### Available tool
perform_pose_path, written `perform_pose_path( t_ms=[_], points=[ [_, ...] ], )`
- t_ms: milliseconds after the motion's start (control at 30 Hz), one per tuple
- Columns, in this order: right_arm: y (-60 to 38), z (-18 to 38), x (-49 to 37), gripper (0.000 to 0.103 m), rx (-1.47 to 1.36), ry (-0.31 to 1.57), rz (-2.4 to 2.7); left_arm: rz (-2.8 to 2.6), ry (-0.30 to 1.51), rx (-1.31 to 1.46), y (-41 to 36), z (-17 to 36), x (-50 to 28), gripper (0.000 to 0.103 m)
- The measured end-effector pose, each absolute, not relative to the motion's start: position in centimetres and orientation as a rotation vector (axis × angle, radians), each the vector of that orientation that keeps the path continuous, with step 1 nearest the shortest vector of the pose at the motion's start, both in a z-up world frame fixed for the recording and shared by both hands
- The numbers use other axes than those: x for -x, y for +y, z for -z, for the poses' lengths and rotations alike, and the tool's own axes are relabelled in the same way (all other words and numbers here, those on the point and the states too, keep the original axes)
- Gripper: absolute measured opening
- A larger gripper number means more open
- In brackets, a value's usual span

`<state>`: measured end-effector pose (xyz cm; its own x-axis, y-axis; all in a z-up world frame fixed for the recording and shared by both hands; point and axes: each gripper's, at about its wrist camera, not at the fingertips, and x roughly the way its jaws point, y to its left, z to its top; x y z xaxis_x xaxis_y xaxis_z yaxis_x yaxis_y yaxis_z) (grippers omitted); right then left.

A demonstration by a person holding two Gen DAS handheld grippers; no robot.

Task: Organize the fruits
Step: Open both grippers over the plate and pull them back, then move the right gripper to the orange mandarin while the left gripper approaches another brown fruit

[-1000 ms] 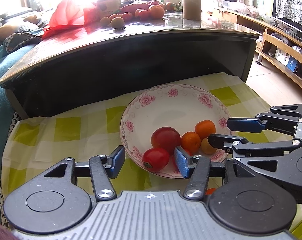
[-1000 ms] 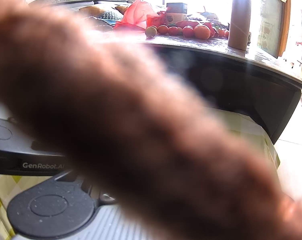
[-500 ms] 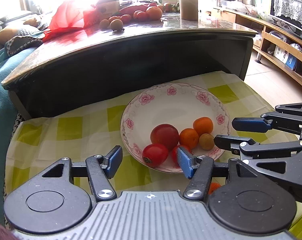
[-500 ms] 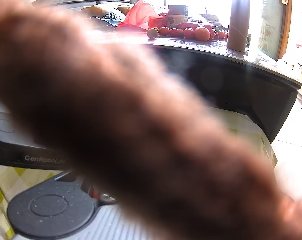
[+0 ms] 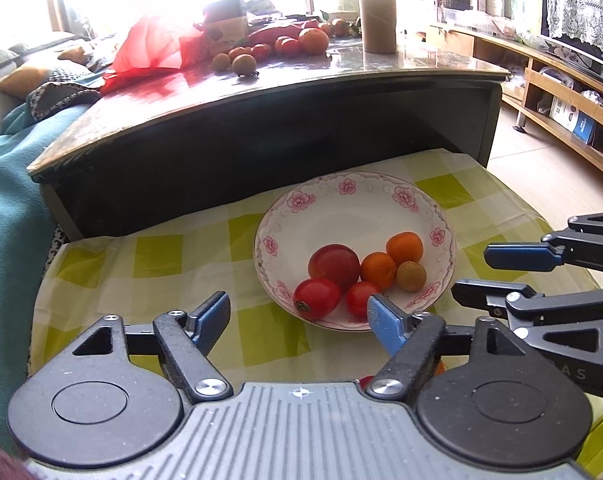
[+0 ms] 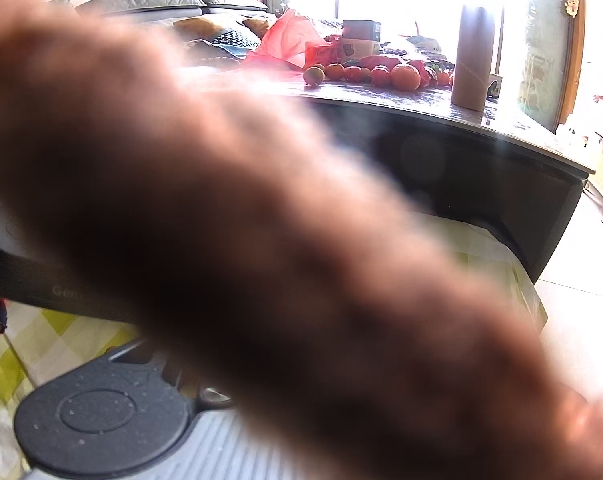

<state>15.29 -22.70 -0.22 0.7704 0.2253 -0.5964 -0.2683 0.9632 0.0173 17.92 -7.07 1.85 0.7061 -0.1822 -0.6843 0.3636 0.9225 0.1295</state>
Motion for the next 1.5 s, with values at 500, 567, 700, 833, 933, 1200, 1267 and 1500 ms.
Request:
perform_pose_path(
  t_ms=[500,567,700,833,933,1200,1267,1500],
  points=[
    [-23.0,-0.7,-9.9,0.055,0.040,0.647,-0.282,0.257,0.698,-0.259,-5.2,-3.1,-13.2,0.102],
    [-22.8,-0.4,-9.2,0.055,0.056,0.662,-0.289,0.248,0.712,-0.267,-4.7,-2.9,-12.5,0.102],
    [-22.4,0.5,-8.4,0.055,0.077,0.699,-0.301,0.236,0.760,-0.271,-3.4,-2.2,-10.9,0.102],
    [-22.0,1.1,-8.3,0.055,0.068,0.727,-0.322,0.263,0.799,-0.290,-2.9,-0.9,-9.8,0.102],
    [-21.4,1.4,-8.8,0.055,0.092,0.720,-0.343,0.306,0.826,-0.300,-3.0,0.1,-9.7,0.102],
    [-20.5,2.7,-11.3,0.055,0.101,0.733,-0.429,0.391,0.838,-0.297,-3.4,1.2,-10.4,0.102],
    [-20.2,2.9,-11.9,0.055,0.110,0.730,-0.439,0.396,0.840,-0.294,-3.4,1.5,-10.6,0.102],
    [-19.7,3.9,-14.0,0.055,0.113,0.748,-0.463,0.415,0.832,-0.308,-3.6,2.4,-11.6,0.101]
  ],
)
